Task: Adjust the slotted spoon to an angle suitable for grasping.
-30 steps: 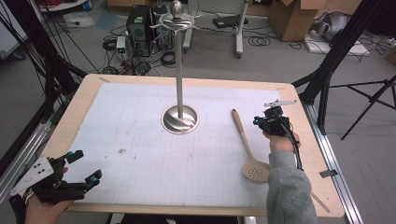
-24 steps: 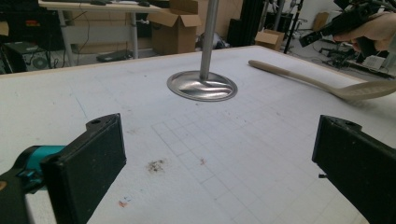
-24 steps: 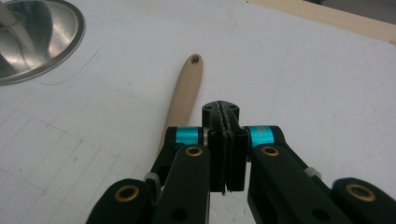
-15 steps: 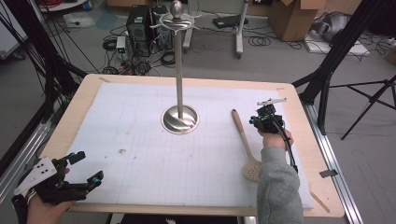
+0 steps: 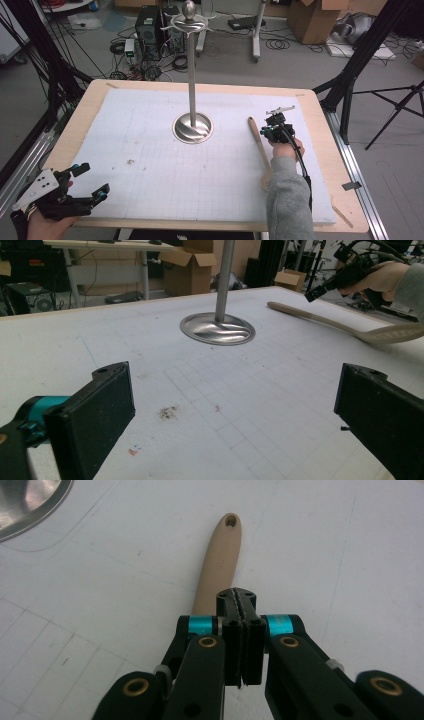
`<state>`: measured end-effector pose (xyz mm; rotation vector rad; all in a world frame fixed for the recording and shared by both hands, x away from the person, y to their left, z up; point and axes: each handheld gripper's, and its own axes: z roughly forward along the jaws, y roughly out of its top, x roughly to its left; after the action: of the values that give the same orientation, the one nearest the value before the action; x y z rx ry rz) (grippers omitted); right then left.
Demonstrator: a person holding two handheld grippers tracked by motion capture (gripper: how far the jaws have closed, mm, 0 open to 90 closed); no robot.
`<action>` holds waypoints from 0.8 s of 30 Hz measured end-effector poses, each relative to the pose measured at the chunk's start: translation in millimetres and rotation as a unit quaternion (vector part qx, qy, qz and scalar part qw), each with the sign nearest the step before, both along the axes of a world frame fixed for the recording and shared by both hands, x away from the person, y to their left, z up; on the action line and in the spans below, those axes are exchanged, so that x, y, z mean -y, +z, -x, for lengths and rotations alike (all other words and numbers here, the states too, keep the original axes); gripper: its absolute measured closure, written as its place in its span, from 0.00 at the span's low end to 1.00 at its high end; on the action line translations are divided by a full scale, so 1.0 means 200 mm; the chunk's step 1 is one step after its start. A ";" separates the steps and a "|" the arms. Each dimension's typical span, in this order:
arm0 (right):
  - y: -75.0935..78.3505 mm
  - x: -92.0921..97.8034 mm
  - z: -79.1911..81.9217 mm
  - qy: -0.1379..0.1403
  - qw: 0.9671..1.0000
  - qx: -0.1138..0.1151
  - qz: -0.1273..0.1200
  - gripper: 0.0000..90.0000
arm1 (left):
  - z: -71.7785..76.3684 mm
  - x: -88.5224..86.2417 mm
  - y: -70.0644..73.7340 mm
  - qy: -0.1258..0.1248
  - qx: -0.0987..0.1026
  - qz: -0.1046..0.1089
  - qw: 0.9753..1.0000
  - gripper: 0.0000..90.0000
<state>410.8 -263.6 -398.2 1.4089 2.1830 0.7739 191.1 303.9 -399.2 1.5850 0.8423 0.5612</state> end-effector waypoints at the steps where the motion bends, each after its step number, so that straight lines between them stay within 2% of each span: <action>1: 0.00 0.00 0.00 -0.003 1.000 -0.004 -0.001 1.00 | 0.00 0.00 0.00 0.001 -0.001 0.000 1.000 0.03; 7: -0.03 -0.01 -0.01 0.011 1.000 -0.009 -0.004 1.00 | 0.00 0.00 0.00 0.001 -0.004 -0.002 1.000 0.03; 8: -0.04 -0.01 -0.02 0.011 1.000 -0.010 -0.010 1.00 | 0.01 0.00 -0.01 0.001 -0.003 -0.001 1.000 0.03; 24: -0.09 0.01 -0.03 0.004 0.999 -0.034 -0.003 1.00 | 0.01 0.01 -0.01 -0.002 -0.004 -0.004 1.000 0.03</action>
<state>416.5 -265.9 -416.8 1.4519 2.2406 0.7466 189.3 302.8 -401.5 1.5959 0.8438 0.5566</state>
